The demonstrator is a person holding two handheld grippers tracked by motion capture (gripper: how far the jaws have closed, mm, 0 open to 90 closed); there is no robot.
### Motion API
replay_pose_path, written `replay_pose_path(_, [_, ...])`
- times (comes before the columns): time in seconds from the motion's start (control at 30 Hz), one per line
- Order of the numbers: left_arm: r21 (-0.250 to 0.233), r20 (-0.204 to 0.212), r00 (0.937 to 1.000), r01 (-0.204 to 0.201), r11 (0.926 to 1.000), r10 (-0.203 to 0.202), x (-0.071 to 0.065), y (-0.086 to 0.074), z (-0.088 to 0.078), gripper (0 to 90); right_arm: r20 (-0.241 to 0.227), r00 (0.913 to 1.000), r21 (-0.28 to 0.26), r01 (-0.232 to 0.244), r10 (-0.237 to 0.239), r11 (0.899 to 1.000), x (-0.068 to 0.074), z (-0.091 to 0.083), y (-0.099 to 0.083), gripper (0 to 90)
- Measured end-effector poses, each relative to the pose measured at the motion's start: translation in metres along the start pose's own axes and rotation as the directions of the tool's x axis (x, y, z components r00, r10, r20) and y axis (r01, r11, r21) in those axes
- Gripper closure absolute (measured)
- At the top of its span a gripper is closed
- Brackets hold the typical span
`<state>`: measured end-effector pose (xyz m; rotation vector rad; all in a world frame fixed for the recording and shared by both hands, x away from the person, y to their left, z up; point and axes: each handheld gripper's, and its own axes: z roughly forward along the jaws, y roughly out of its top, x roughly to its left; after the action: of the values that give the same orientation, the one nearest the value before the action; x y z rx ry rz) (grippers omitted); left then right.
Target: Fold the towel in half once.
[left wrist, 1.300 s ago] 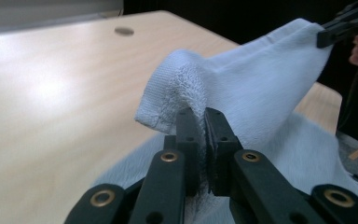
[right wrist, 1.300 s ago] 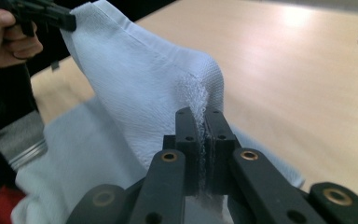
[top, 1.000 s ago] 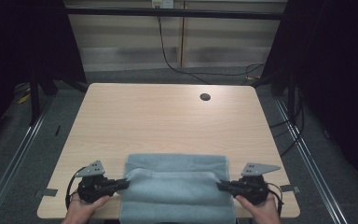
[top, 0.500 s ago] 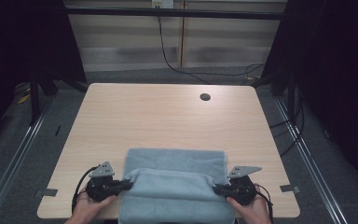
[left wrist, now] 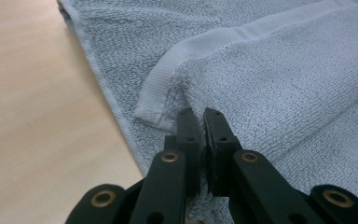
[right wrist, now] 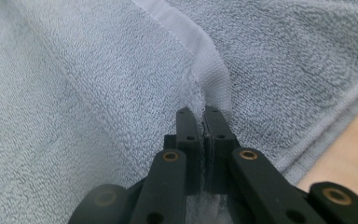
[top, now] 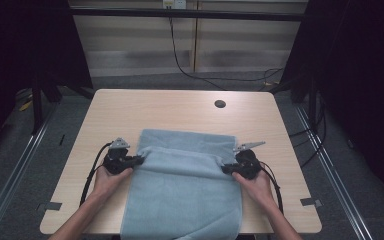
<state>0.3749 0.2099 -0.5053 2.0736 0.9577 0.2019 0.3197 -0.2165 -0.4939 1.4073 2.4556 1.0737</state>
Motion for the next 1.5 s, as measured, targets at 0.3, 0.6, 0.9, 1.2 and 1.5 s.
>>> replay_pose_path(0.3, [-0.019, -0.090, 0.9956, 0.024, 0.9995, -0.026, 0.029, 0.025, 0.022, 86.2, 0.037, 0.9966, -0.045, -0.072, 0.073, 0.996, -0.032, 0.032, 0.042, 87.3])
replay_pose_path(0.6, [-0.027, -0.121, 0.9901, 0.070, 0.9972, -0.072, 0.044, 0.038, 0.033, 86.1, 0.081, 0.9929, -0.049, -0.083, 0.087, 0.995, -0.051, 0.052, 0.073, 87.2])
replay_pose_path(0.9, [-0.046, -0.153, 0.9811, 0.112, 0.9926, -0.118, 0.051, 0.050, 0.041, 86.1, 0.095, 0.9877, -0.074, -0.117, 0.124, 0.990, -0.059, 0.058, 0.081, 87.1])
replay_pose_path(1.2, [-0.226, -0.057, 0.9972, 0.035, 0.9736, -0.049, 0.029, 0.082, -0.029, 86.1, 0.022, 0.9965, -0.261, -0.072, 0.080, 0.963, -0.051, -0.004, 0.097, 87.1])
replay_pose_path(1.5, [-0.344, -0.048, 0.9976, -0.063, 0.9367, 0.050, -0.011, 0.108, -0.106, 86.1, 0.032, 0.9978, -0.391, 0.065, -0.057, 0.918, -0.006, -0.091, 0.115, 87.1])
